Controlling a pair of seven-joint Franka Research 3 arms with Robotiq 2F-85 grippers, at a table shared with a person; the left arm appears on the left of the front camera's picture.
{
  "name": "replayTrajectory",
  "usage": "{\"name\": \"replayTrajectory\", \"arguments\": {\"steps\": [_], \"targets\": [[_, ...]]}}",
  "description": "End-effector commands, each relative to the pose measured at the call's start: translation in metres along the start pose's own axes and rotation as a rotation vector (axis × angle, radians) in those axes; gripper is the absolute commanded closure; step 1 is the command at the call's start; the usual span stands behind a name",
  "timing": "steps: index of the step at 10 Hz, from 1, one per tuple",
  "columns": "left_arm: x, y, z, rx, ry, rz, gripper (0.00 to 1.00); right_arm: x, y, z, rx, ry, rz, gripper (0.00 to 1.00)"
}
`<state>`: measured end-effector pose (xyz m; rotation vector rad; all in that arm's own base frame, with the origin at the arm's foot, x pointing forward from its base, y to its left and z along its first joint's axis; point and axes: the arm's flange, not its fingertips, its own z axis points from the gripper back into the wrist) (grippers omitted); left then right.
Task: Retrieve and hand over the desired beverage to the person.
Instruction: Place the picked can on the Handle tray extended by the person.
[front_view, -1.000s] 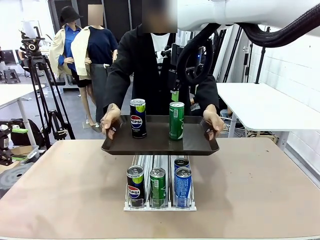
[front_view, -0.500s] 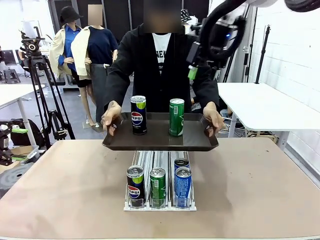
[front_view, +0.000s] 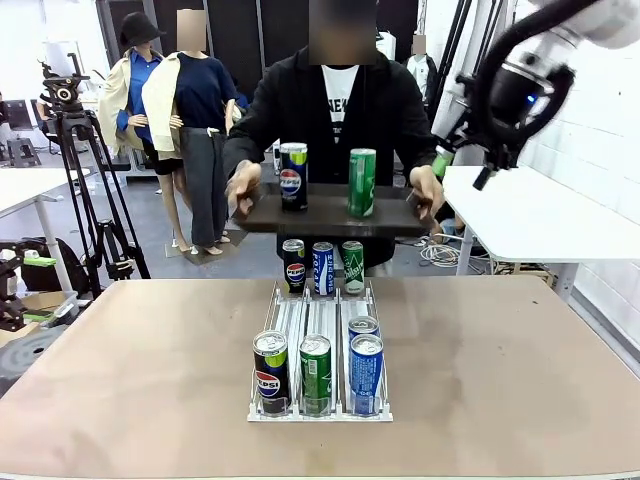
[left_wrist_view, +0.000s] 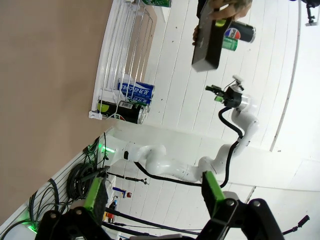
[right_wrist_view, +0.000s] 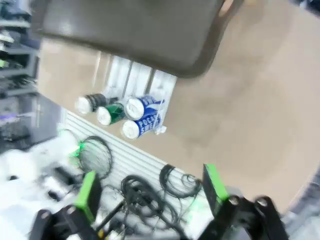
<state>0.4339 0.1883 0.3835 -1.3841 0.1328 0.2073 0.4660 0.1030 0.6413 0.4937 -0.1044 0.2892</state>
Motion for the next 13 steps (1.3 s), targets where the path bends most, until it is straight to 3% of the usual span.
{"name": "replayTrajectory", "arguments": {"steps": [1, 3, 4, 6, 8, 11, 13], "targets": [[-0.003, -0.002, 0.000, 0.007, 0.003, -0.002, 0.00, -0.052, -0.034, -0.013, 0.182, -0.141, -0.071, 0.00], [-0.003, -0.002, 0.000, 0.007, 0.003, -0.002, 0.00, -0.089, -0.072, 0.000, 0.312, -0.251, -0.175, 0.00], [-0.003, -0.002, 0.000, 0.007, 0.003, -0.002, 0.00, -0.101, -0.093, 0.012, 0.301, -0.295, -0.220, 0.00], [-0.003, -0.002, 0.000, 0.007, 0.003, -0.002, 0.00, -0.110, -0.151, 0.024, 0.374, -0.309, -0.302, 0.00], [-0.003, -0.002, 0.000, 0.007, 0.003, -0.002, 0.00, -0.103, -0.200, 0.002, 0.435, -0.267, -0.377, 0.00], [-0.003, -0.002, 0.000, 0.007, 0.003, -0.002, 0.00, -0.104, -0.225, -0.039, 0.524, -0.219, -0.377, 0.00], [-0.003, -0.002, 0.000, 0.007, 0.003, -0.002, 0.00, -0.124, -0.241, -0.056, 0.633, -0.293, -0.393, 0.00]]}}
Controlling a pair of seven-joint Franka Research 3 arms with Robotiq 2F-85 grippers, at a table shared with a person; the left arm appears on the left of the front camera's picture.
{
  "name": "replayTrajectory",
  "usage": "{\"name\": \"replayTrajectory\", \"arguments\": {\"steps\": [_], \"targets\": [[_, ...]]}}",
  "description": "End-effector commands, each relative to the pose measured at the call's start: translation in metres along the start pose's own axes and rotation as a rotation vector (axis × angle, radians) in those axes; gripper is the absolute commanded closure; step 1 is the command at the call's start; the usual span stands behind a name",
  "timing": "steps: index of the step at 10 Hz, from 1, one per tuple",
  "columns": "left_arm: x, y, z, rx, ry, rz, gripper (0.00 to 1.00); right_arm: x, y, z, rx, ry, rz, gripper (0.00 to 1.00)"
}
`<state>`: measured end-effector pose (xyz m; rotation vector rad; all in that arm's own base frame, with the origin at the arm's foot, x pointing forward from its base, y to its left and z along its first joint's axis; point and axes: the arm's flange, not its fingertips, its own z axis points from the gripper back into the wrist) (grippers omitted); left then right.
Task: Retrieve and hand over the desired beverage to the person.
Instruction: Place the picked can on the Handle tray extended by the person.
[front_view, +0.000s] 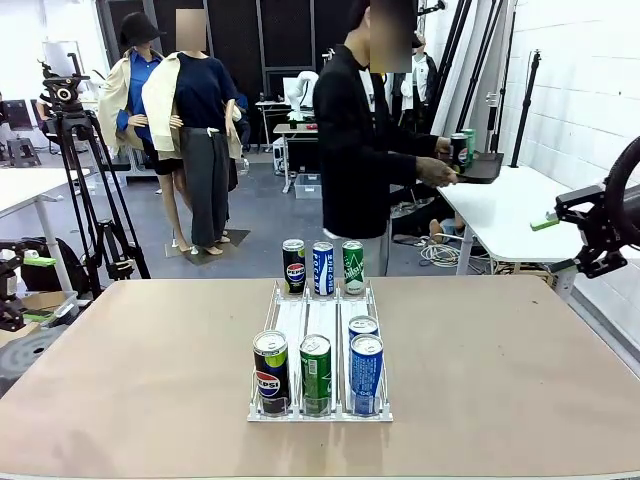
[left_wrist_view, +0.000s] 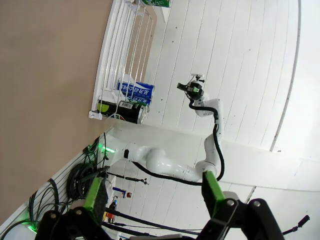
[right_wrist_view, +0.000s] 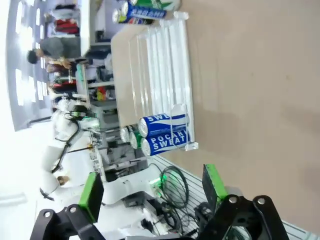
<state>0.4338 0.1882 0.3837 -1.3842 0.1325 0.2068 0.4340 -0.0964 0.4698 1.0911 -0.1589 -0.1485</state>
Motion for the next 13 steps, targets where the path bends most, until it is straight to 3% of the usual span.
{"name": "replayTrajectory", "arguments": {"steps": [1, 3, 13], "targets": [[-0.003, -0.001, 0.000, 0.007, 0.003, -0.001, 0.00, -0.017, -0.026, 0.006, 0.126, -0.051, -0.013, 0.00], [-0.003, -0.001, 0.000, 0.007, 0.003, -0.001, 0.00, -0.022, -0.039, 0.006, 0.149, -0.050, -0.046, 0.00], [-0.003, -0.001, 0.000, 0.007, 0.003, -0.001, 0.00, -0.019, -0.036, 0.009, 0.112, -0.051, -0.057, 0.00]]}}
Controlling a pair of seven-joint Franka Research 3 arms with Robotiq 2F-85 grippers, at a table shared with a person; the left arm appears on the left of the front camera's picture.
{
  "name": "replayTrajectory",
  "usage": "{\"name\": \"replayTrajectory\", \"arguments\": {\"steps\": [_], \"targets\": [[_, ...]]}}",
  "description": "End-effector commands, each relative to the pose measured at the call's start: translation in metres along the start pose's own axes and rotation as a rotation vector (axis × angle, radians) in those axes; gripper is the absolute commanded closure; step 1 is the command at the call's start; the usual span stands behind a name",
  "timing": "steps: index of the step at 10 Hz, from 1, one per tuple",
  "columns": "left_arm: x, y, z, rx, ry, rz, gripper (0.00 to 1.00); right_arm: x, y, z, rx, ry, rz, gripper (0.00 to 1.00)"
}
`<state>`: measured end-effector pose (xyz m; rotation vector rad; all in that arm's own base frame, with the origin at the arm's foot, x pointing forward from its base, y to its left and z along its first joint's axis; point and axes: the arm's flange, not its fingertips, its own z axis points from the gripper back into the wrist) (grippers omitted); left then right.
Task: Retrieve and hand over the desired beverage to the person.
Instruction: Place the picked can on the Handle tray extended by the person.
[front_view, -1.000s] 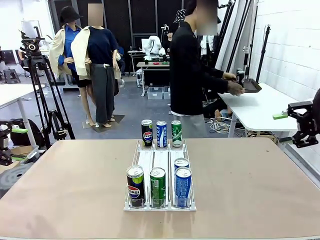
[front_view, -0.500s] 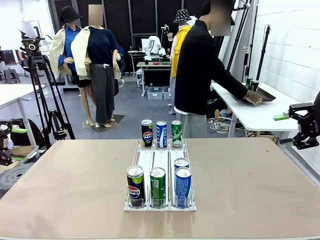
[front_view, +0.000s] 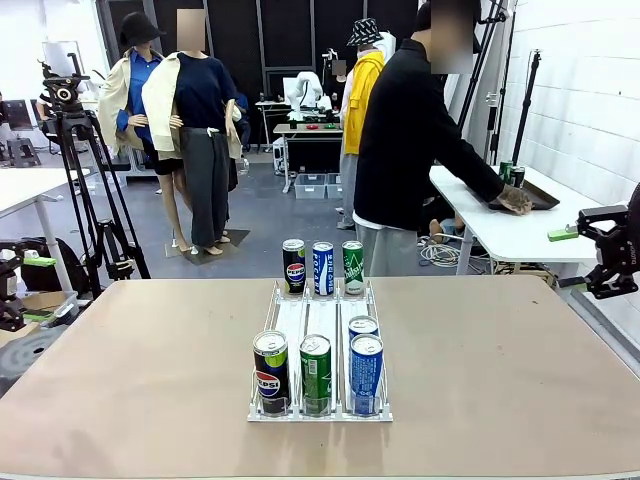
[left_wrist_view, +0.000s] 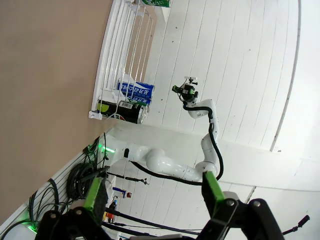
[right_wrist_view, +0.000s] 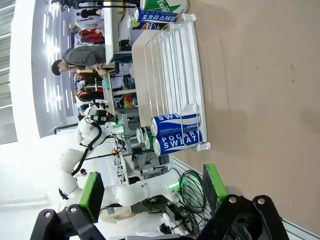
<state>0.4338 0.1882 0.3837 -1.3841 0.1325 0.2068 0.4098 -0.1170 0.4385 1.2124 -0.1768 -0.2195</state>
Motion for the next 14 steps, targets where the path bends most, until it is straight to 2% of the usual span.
{"name": "replayTrajectory", "arguments": {"steps": [1, 14], "targets": [[-0.0033, -0.0014, 0.0002, 0.007, 0.003, -0.001, 0.00, 0.0018, 0.0019, -0.0001, -0.007, -0.007, 0.004, 0.00], [-0.0033, -0.0014, 0.0002, 0.007, 0.003, -0.001, 0.00, 0.0018, 0.0019, -0.0001, -0.007, -0.007, 0.004, 0.00]]}}
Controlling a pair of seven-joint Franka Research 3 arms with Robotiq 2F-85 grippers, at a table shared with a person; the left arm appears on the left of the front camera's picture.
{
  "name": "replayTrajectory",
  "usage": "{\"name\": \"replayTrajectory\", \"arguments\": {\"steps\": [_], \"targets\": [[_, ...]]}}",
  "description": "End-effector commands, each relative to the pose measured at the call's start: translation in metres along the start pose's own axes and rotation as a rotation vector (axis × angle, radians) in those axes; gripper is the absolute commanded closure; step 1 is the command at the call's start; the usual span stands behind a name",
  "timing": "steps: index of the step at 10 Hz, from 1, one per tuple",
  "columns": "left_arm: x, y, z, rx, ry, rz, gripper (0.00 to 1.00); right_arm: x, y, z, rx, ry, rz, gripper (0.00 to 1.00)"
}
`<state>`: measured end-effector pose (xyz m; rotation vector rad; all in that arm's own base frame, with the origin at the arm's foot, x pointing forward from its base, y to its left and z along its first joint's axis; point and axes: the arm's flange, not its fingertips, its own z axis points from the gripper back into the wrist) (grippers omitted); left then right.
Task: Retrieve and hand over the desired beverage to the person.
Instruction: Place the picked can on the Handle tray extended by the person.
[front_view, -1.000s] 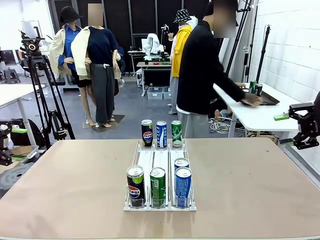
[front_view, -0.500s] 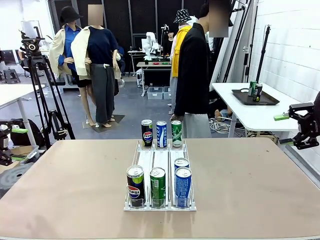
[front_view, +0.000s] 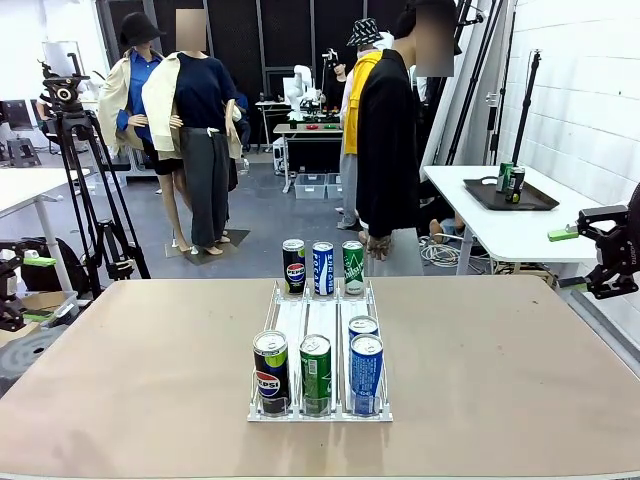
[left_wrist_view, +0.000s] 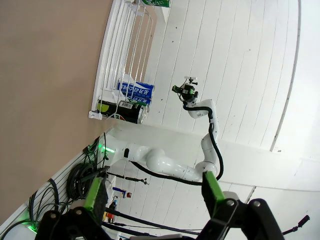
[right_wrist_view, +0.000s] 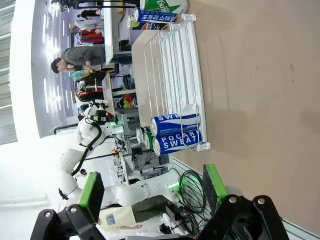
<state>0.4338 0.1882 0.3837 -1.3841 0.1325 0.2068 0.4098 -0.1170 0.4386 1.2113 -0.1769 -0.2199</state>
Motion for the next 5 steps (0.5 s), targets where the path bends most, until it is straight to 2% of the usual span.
{"name": "replayTrajectory", "arguments": {"steps": [1, 5], "targets": [[-0.0033, -0.0014, 0.0002, 0.007, 0.003, -0.001, 0.00, 0.0018, 0.0018, -0.0002, -0.006, -0.006, 0.004, 0.00], [-0.0033, -0.0014, 0.0002, 0.007, 0.003, -0.001, 0.00, 0.0018, 0.0018, -0.0002, -0.006, -0.006, 0.004, 0.00]]}}
